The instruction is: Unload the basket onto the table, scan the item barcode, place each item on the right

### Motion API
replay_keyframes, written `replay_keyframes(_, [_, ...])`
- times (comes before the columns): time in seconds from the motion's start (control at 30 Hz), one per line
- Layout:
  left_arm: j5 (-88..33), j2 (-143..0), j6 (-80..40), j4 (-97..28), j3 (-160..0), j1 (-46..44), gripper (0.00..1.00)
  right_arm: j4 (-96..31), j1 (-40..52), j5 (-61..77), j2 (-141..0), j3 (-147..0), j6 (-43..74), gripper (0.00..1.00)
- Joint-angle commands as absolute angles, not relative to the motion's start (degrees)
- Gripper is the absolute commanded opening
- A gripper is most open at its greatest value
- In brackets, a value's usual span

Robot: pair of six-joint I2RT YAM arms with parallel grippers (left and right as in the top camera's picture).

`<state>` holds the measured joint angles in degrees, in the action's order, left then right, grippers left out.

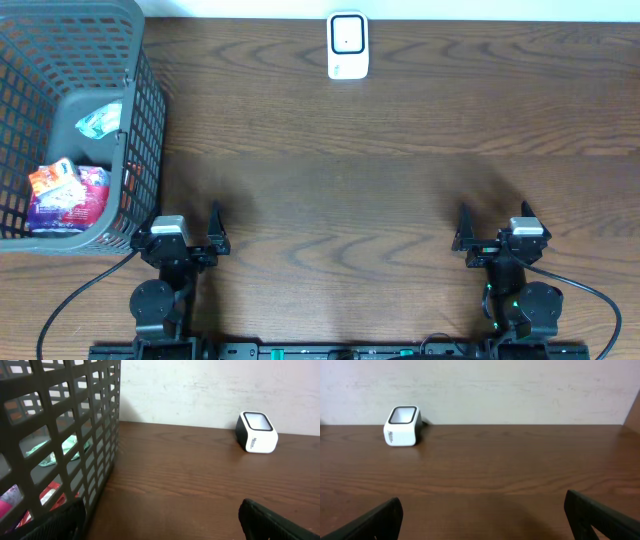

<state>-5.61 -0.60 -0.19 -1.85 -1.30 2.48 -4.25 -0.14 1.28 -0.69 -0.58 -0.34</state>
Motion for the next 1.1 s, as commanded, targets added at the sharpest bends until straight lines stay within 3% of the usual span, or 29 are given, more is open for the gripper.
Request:
replay_keyframes(0.0, [-5.52,-0.23,-0.67,-3.64,-0.23,2.72,0.98,-4.27,0.08,0.78,-0.36,-0.32,-0.93,0.99])
replay_keyframes(0.47, [-6.20,-0.23,-1.21,-3.57,-0.23,2.70,0.98,-4.27,0.08,0.78,-0.36,-0.32,-0.93,0.99])
replay_keyframes(0.7, [-24.25,-0.23,-24.08,-1.78,-0.27,2.66,0.98,-4.27,0.08,0.78,-0.36,-0.32,-0.93,0.99])
replay_keyframes(1.07, [-32.51,-0.23,-32.29,35.68,-1.67,2.68,0.98,-4.27,0.08,0.78,-0.36,-0.32,-0.93,0.99])
